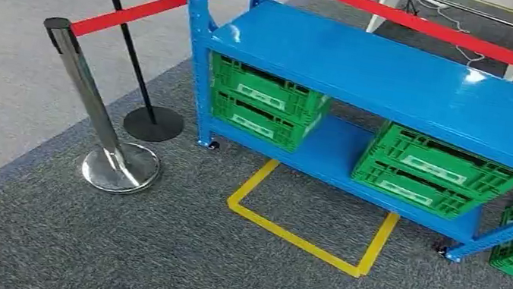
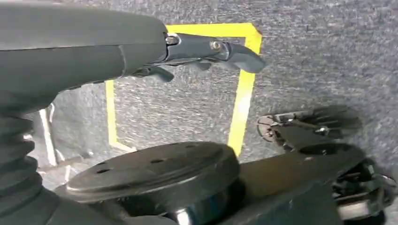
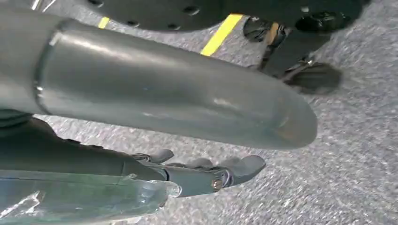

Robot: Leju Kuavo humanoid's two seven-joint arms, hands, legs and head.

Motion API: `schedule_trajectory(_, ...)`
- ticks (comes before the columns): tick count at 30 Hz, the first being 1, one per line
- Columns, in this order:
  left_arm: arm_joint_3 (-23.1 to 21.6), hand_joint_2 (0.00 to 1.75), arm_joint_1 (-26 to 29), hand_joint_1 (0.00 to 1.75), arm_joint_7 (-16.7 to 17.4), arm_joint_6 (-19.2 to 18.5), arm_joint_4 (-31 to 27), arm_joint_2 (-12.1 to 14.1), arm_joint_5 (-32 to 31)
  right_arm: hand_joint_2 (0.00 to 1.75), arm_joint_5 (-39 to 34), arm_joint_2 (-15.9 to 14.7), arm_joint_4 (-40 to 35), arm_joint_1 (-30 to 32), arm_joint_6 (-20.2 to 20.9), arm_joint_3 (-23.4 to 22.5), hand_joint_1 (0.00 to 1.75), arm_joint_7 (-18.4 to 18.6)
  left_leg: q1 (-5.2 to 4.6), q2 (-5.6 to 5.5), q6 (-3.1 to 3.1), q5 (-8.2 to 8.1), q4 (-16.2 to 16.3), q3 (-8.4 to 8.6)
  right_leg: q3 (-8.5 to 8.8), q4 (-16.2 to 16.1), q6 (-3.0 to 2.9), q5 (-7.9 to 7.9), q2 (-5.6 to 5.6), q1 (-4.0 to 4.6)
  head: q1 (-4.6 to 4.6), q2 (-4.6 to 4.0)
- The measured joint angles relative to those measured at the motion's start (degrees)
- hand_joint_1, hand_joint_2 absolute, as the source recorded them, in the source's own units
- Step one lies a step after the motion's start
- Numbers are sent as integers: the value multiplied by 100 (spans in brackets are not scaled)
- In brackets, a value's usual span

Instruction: Take the parts from the cabinet and place them on the table.

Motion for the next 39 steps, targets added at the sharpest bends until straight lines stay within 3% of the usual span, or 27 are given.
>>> schedule_trajectory(1, 0, 175, 9, 0, 0, -2, 0, 2, 0, 0, 0, 0, 0, 2, 0, 0, 0, 0, -9, 63, 3, -3, 2, 0, -164, 360, 11, -119, -9, 1, 4, 0)
schedule_trajectory(2, 0, 175, 11, 0, 0, -2, 0, 2, 0, 0, 0, 0, 0, 16, -2, 0, 0, 2, -12, 117, 4, -6, 2, 7, -203, 464, 14, -97, -8, 2, 0, 0)
schedule_trajectory(3, 0, 175, 6, 0, 0, -2, 0, 2, 0, 0, 0, 0, 0, 30, -2, 0, 0, 2, -12, 163, 1, -13, 3, 14, -86, 271, 13, 58, -13, 2, 4, 0)
schedule_trajectory(4, 0, 175, 3, 0, 0, -2, 0, 2, 0, 0, 0, 0, 0, 34, -2, 0, 0, 2, -12, 210, -7, -27, 3, 33, 161, -174, 5, 290, -41, 2, 4, 0)
schedule_trajectory(5, 0, 175, 3, 0, 0, -2, 0, 0, 0, 0, 0, -2, 0, 30, -2, 0, 0, 2, -9, 255, -26, -43, 4, 60, 467, -711, -6, 514, -112, 3, 4, 0)
schedule_trajectory(6, 0, 175, 3, 0, 0, -2, 0, -4, 0, 0, -2, -2, 0, 19, -2, 0, 0, 2, -10, 298, -58, -65, 6, 93, 753, -1180, -12, 665, -279, 4, 7, 0)
schedule_trajectory(7, 0, 175, 0, 0, 0, -2, 0, 4, 0, 0, -2, 2, 2, 0, -2, 0, 0, 0, -73, 333, -101, -96, 28, 102, 821, -1314, -52, 592, -381, 38, 3, 0)
schedule_trajectory(11, 0, 175, -13, 0, 0, -2, 0, 4, 0, 0, 0, 2, 2, 8, -2, 0, 0, -2, -52, 450, -205, -112, 8, 140, 810, -1326, -212, 633, -158, 31, -11, 0)
schedule_trajectory(13, 0, 175, -18, 0, 0, -2, 0, 4, 0, 0, -2, 0, 2, 9, -2, 0, 0, 0, -33, 143, -274, -345, 297, 20, 816, -1339, -280, 655, -83, -4, -39, 0)
schedule_trajectory(15, 0, 175, -3, 0, 0, -2, 0, 4, 4, 0, -2, 0, 2, -24, -7, 0, 0, -2, -21, 39, -298, -818, 1271, -446, 802, -1339, -317, 657, 23, -5, -46, 0)
schedule_trajectory(16, 0, 175, -10, 0, -9, -2, 0, 7, 4, 0, -2, 0, 2, -13, -7, 0, 0, -2, -22, 24, -304, -949, 1692, -664, 802, -1338, -317, 656, 77, -4, -46, 0)
schedule_trajectory(17, 0, 175, -36, 0, -9, -2, 0, 7, 4, 0, -2, 0, 2, -2, -7, 0, 0, 0, -21, 22, -305, -935, 1854, -768, 805, -1338, -317, 656, 125, -4, -41, 0)
schedule_trajectory(18, 0, 175, -44, 0, -7, -2, 0, 7, 4, 0, -2, 0, 2, 1, -7, 0, 0, 0, -17, 21, -301, -789, 1763, -745, 810, -1338, -317, 657, 187, -7, -44, 0)
schedule_trajectory(20, 0, 175, -37, 0, -7, -2, 0, 9, 2, 0, -2, 2, 2, 3, -2, 0, 0, 2, 4, -15, -285, -245, 957, -386, 825, -1337, -295, 663, 336, -26, -44, 0)
schedule_trajectory(21, 0, 175, -30, 0, -2, -2, 0, 11, 2, 0, -2, 7, 2, 2, -2, 0, 0, 2, 26, -155, -283, -13, 458, -158, 825, -1337, -263, 666, 408, -36, -48, 0)
schedule_trajectory(22, 0, 175, -11, 0, 2, -2, 4, 9, 2, 0, -2, 7, 2, -7, -2, 0, 0, 2, 47, -365, -284, 6, 167, -56, 793, -1306, -214, 663, 464, -3, -61, 0)
schedule_trajectory(26, 0, 175, -26, 0, 2, -2, 4, 7, 0, 0, -2, 7, 2, 51, -2, 0, 0, -2, 35, -266, -152, -24, 69, -36, 673, -1377, -46, 721, 627, -42, -54, 0)
schedule_trajectory(27, 0, 175, -35, 0, 2, -2, 2, 4, 0, 0, -2, 4, 2, 65, -4, 0, 0, 0, 58, -189, -101, 4, 37, -24, 672, -1332, -33, 692, 508, -43, -55, 0)
schedule_trajectory(28, 0, 175, -33, 0, 2, -2, 4, 0, 0, 0, -2, 4, 2, 58, -7, 0, 0, 0, 55, -158, -64, -4, 33, -24, 577, -1131, -21, 561, 210, -8, -4, 0)
schedule_trajectory(29, 2, 175, -25, 0, 2, -2, 4, 0, 0, 0, -2, 7, 2, 40, -2, 0, 0, -2, 37, -101, -38, -10, 34, -24, 392, -754, -6, 343, 71, -8, 11, 0)
schedule_trajectory(31, 2, 175, 5, 0, 2, -2, 4, 2, 0, 0, -2, 7, 7, 7, -2, 0, 0, -4, 4, 41, -17, -21, 40, -24, -73, 226, 3, -76, -10, -14, 2, 0)
schedule_trajectory(32, 0, 175, 10, 0, 2, -2, 4, 4, 0, 0, -2, 7, 7, 11, -2, 0, 0, -4, -5, 91, -11, -26, 40, -20, -180, 464, 3, -120, -10, -11, 2, 0)
schedule_trajectory(33, 0, 175, 8, 0, 2, -2, 4, 4, 0, 0, -2, 7, 7, 25, -2, 0, 0, -2, -9, 136, -9, -31, 41, -11, -145, 418, -2, -35, -10, -8, 4, 0)
schedule_trajectory(34, 2, 175, 4, 0, 2, -2, 4, 2, 0, 0, -2, 7, 7, 35, -2, 0, 0, -2, -9, 176, -15, -39, 42, 4, 30, 108, -14, 166, -15, -6, 7, 0)
schedule_trajectory(36, 0, 175, 1, 0, 2, -2, 4, -2, 0, 0, -2, 4, 7, 26, -4, 0, 0, -2, -9, 249, -50, -70, 44, 56, 596, -913, -44, 617, -159, 0, 7, 0)
schedule_trajectory(37, 0, 175, 3, 0, 2, -2, 4, 0, 0, 0, -2, 7, 7, 11, -2, 0, 0, -2, -35, 292, -85, -92, 46, 76, 789, -1272, -53, 579, -373, 37, 7, 0)
schedule_trajectory(39, 0, 175, -2, 0, 2, -2, 4, 2, 0, 0, -2, 7, 7, -12, -2, 0, 0, -4, -64, 358, -138, -104, 62, 76, 807, -1285, -129, 610, -252, 45, -11, 0)
